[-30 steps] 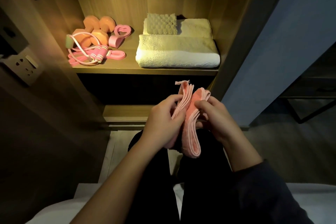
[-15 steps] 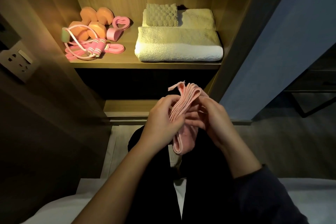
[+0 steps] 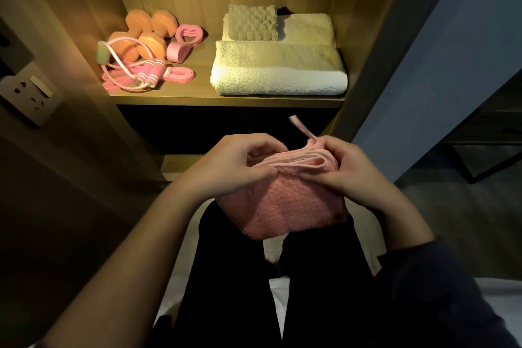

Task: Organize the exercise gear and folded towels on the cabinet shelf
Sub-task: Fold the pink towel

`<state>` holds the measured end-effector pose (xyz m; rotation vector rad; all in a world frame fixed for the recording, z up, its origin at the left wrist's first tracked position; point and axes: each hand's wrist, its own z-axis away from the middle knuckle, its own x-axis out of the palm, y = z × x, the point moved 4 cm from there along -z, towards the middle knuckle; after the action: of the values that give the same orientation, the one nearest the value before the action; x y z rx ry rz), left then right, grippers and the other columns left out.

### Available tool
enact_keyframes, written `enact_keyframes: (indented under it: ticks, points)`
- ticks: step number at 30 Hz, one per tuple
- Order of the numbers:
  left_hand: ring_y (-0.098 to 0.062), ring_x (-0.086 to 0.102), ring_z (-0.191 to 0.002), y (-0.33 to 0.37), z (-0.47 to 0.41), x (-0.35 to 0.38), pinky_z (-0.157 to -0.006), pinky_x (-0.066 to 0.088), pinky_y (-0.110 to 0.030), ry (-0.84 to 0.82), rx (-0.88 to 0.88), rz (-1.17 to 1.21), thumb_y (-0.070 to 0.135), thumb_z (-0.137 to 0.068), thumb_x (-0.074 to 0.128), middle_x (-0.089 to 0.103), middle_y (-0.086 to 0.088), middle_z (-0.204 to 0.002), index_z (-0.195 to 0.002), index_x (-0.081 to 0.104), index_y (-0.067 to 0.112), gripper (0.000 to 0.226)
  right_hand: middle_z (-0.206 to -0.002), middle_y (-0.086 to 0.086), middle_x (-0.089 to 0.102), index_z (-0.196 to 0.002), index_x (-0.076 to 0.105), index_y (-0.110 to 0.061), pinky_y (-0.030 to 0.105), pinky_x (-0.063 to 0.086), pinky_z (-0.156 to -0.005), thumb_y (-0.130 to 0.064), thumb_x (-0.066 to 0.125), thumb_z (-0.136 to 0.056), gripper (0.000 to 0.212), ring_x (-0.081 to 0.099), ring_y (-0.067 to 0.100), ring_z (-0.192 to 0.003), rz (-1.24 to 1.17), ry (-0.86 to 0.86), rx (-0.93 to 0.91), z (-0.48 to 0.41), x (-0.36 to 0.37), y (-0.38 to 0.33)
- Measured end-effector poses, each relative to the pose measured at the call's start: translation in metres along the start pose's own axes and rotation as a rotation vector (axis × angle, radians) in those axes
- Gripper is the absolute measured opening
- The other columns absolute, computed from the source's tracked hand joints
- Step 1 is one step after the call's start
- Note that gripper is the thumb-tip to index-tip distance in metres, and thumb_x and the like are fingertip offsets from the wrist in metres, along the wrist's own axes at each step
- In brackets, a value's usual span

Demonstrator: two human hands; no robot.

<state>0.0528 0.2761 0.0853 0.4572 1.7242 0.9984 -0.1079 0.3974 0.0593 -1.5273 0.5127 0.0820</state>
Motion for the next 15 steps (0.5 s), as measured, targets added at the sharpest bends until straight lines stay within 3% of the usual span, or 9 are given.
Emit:
enact_keyframes:
  ticks: [2,5,9,11,13,15]
  points:
    - [0.003,0.062,-0.1,-0.012,0.006,-0.001,-0.09,0.05,-0.02,-0.04,-0.067,-0.008,0.017,-0.08,0.078,0.067,0.017,-0.107,-0.117,0.065,0.023,0.039,-0.092,-0.009,0.071,-0.092,0.064,-0.017,0.015,0.049,-0.073,-0.02,0.084,-0.073,0.028,0.064,0.003,-0.085,-0.074,0.062,-0.01,0.003,-0.001,0.005]
    - [0.001,0.06,-0.104,-0.036,0.022,-0.001,-0.091,0.052,-0.027,-0.107,-0.177,0.027,0.023,-0.079,0.08,0.063,0.016,-0.111,-0.122,0.058,0.028,0.049,-0.092,-0.005,0.071,-0.096,0.059,-0.003,0.017,0.051,-0.074,-0.014,0.082,-0.073,0.034,0.065,0.005,-0.086,-0.173,0.166,-0.013,0.01,-0.007,0.013]
    - [-0.003,0.064,-0.099,-0.044,0.032,-0.001,-0.083,0.053,-0.031,0.141,-0.206,0.333,0.01,-0.085,0.073,0.068,0.017,-0.104,-0.108,0.063,0.026,0.03,-0.099,-0.005,0.072,-0.1,0.062,-0.018,0.02,0.053,-0.077,-0.024,0.084,-0.069,0.039,0.067,0.009,-0.093,-0.285,0.229,0.056,0.017,-0.013,0.018]
    - [-0.002,0.064,-0.097,-0.037,0.032,0.001,-0.08,0.054,-0.025,0.257,-0.182,0.41,0.016,-0.084,0.07,0.069,0.017,-0.101,-0.103,0.064,0.026,0.023,-0.106,-0.003,0.07,-0.112,0.056,-0.025,0.021,0.054,-0.081,-0.019,0.081,-0.068,0.05,0.067,0.01,-0.097,-0.292,0.186,0.108,0.02,-0.013,0.019]
    - [-0.002,0.063,-0.095,-0.027,0.03,0.002,-0.08,0.052,-0.018,0.32,-0.118,0.363,0.013,-0.081,0.072,0.068,0.011,-0.1,-0.101,0.063,0.023,0.024,-0.117,0.0,0.064,-0.134,0.042,-0.034,0.019,0.052,-0.089,-0.014,0.079,-0.073,0.074,0.065,0.006,-0.104,-0.149,0.126,0.115,0.024,-0.013,0.014]
    - [-0.005,0.062,-0.092,-0.016,0.026,0.004,-0.079,0.052,-0.019,0.32,-0.036,0.233,-0.001,-0.08,0.073,0.066,0.004,-0.098,-0.101,0.062,0.017,0.03,-0.137,-0.007,0.049,-0.148,0.024,-0.039,0.008,0.039,-0.098,-0.03,0.079,-0.074,0.093,0.05,-0.006,-0.123,0.035,0.089,0.047,0.027,-0.014,-0.001]
